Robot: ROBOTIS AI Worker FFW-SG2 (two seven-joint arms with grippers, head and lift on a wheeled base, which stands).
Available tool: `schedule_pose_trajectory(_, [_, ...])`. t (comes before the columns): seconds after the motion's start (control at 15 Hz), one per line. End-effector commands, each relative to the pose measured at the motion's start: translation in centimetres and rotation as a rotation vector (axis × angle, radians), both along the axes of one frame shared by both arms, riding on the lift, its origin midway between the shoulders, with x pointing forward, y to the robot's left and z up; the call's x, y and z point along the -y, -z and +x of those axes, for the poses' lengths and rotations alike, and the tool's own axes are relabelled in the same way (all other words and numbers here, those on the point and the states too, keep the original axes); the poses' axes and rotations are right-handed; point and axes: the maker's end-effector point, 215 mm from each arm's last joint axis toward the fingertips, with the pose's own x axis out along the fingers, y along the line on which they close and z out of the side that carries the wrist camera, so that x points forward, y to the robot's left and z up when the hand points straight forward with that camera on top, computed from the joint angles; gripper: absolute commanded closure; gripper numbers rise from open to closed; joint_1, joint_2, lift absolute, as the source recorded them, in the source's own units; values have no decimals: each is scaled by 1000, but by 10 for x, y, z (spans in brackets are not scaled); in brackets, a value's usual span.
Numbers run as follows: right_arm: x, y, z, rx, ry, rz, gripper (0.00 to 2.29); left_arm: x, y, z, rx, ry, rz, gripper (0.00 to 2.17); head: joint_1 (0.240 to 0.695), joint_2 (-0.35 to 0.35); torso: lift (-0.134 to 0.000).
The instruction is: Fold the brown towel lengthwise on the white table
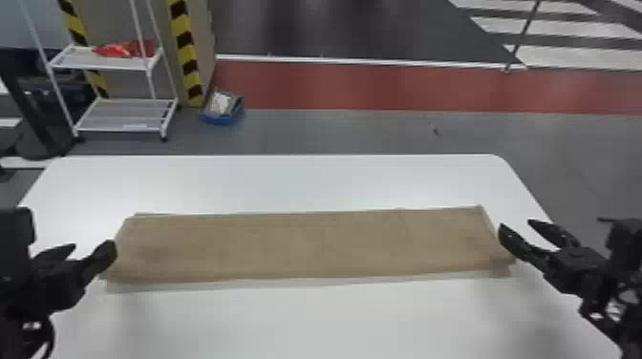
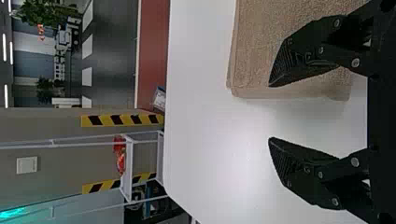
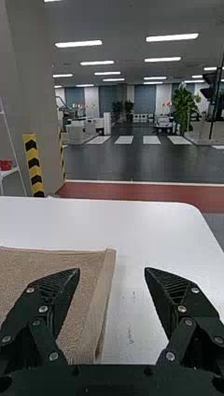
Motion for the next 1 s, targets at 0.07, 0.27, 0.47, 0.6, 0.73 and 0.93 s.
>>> schedule_pose_trajectory(0.07, [-26, -33, -6, 59, -16, 40, 49, -9, -37, 2, 122, -28, 88, 36, 695, -57, -112])
schedule_pose_trajectory(0.27, [-76, -65, -8, 124, -58, 57, 63, 33, -49, 12, 189, 23, 79, 90, 695, -27, -112])
schedule_pose_trajectory(0.47, [-147, -88, -15, 155, -109, 77, 66, 92, -101, 24, 423, 89, 65, 87, 695, -16, -112])
schedule_pose_trajectory(0.6, [-182, -101, -23, 189, -107, 65, 66, 122, -119, 23, 505, 131, 57, 93, 695, -12, -112])
schedule_pose_trajectory(0.73, [-206, -102, -35, 204, -107, 96, 66, 147, -138, 16, 620, 166, 45, 90, 695, -8, -112])
schedule_pose_trajectory(0.93, [-228, -100, -40, 213, -94, 128, 66, 158, -124, 14, 625, 179, 42, 90, 695, -1, -112])
